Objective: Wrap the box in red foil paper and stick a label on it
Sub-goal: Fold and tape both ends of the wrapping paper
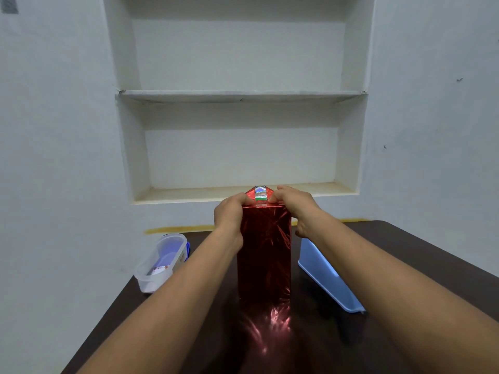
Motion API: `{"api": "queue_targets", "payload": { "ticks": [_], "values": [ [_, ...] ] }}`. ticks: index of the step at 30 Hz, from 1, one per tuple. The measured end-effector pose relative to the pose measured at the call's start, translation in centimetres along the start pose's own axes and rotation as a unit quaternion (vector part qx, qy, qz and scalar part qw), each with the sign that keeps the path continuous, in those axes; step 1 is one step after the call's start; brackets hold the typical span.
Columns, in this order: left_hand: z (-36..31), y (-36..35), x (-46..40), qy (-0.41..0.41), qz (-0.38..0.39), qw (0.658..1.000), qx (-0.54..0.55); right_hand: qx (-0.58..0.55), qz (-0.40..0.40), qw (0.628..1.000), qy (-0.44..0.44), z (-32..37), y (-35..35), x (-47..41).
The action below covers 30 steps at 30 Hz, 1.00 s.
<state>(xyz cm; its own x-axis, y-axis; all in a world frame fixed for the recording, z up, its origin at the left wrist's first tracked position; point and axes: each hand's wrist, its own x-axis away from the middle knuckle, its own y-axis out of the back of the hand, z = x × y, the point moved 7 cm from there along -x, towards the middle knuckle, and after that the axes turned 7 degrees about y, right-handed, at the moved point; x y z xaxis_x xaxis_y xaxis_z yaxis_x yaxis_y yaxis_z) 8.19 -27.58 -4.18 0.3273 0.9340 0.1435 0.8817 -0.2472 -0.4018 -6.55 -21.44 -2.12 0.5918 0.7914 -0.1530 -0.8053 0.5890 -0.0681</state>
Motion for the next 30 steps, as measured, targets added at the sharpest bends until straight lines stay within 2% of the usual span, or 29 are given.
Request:
{"api": "queue_targets", "payload": {
  "ticks": [5,9,13,16,18,21,23,30],
  "values": [
    [-0.2,0.3,-0.4,-0.019,-0.015,1.0,0.017,0.072,0.005,0.997,0.026,0.4,1.0,1.3],
    [0.0,0.3,-0.8,-0.025,-0.006,1.0,0.013,0.092,-0.015,0.994,0.049,-1.2,4.6,4.2],
    [0.1,0.4,-1.2,-0.03,-0.002,0.999,0.02,0.171,-0.104,0.976,0.091,-2.1,11.1,6.0],
    [0.2,0.4,-1.3,-0.03,-0.004,0.999,0.015,0.346,-0.119,0.93,0.029,-3.1,15.3,6.0],
    [0.3,0.3,-1.3,-0.03,-0.003,0.999,0.012,0.399,-0.095,0.911,-0.041,-4.3,16.7,5.8],
    [0.3,0.2,-1.3,-0.036,-0.001,0.999,0.007,0.277,-0.035,0.945,-0.171,-6.5,16.9,5.9],
    [0.3,0.2,-1.4,-0.039,-0.001,0.999,0.003,0.219,-0.006,0.947,-0.236,-7.1,16.4,6.0],
    [0.2,0.2,-1.3,-0.038,-0.007,0.999,-0.003,0.154,0.038,0.933,-0.323,-7.4,15.3,4.9]
  ]
}}
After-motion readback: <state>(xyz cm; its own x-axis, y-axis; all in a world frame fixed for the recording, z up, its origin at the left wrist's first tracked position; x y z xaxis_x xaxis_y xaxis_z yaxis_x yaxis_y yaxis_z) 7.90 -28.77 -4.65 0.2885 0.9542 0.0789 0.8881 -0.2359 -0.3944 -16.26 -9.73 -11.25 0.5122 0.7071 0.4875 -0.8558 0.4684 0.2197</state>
